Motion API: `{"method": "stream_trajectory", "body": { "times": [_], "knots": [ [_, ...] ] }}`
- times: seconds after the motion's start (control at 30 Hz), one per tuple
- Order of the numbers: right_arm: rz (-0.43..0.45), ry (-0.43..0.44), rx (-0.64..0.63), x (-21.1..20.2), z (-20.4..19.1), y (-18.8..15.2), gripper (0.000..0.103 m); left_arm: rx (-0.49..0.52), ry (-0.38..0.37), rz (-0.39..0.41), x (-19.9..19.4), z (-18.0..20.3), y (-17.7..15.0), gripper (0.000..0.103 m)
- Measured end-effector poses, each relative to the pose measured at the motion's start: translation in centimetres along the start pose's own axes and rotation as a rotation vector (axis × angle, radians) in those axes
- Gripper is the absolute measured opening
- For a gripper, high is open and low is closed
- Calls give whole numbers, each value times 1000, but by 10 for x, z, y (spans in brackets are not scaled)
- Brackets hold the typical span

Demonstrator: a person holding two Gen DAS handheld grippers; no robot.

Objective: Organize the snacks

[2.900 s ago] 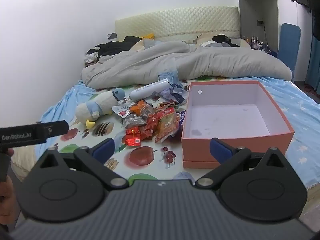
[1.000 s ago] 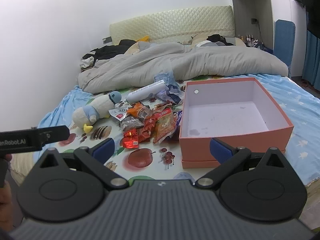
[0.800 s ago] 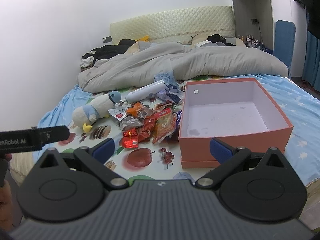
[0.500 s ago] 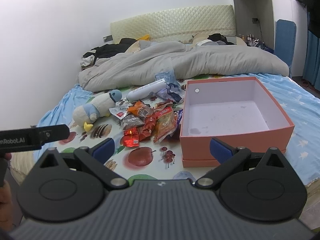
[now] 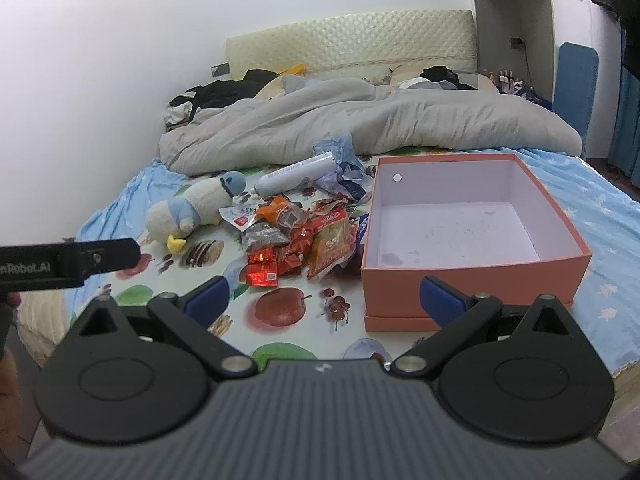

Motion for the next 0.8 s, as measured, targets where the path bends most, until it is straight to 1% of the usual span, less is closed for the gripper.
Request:
{"method": "stream_trajectory", "body": {
  "times": [0.2,0.3,0.43,0.5,0.57,0.67,0.8],
  "knots": [
    [1,9,11,1,0,-3,103,-2,7,-14,7,0,-3,103],
    [22,30,14,-1,0,-2,103,-4,5,-27,11,-1,-2,103],
    [40,16,-12,-2,-2,1,103,-6,11,-23,15,-2,0,103],
    [35,7,-26,-1,-2,0,103,-6,11,-26,17,-2,0,103],
    [19,16,-24,4,0,-2,103,0,14,-30,20,-1,0,103],
    [10,30,-8,9,1,-5,103,14,16,-43,30,-1,-2,103],
    [3,21,-21,18,0,-6,103,14,23,-70,46,-6,-4,103]
  ]
}}
Point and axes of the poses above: each gripper's, at about its wrist camera, not at the fingertips, and x roughly the way its jaws point, z to its right, y to its top, the point moved 6 cm from there along x, roughly the way its jaws point, and after that the axes turned 12 degrees about -x, right-handed, at the moved point
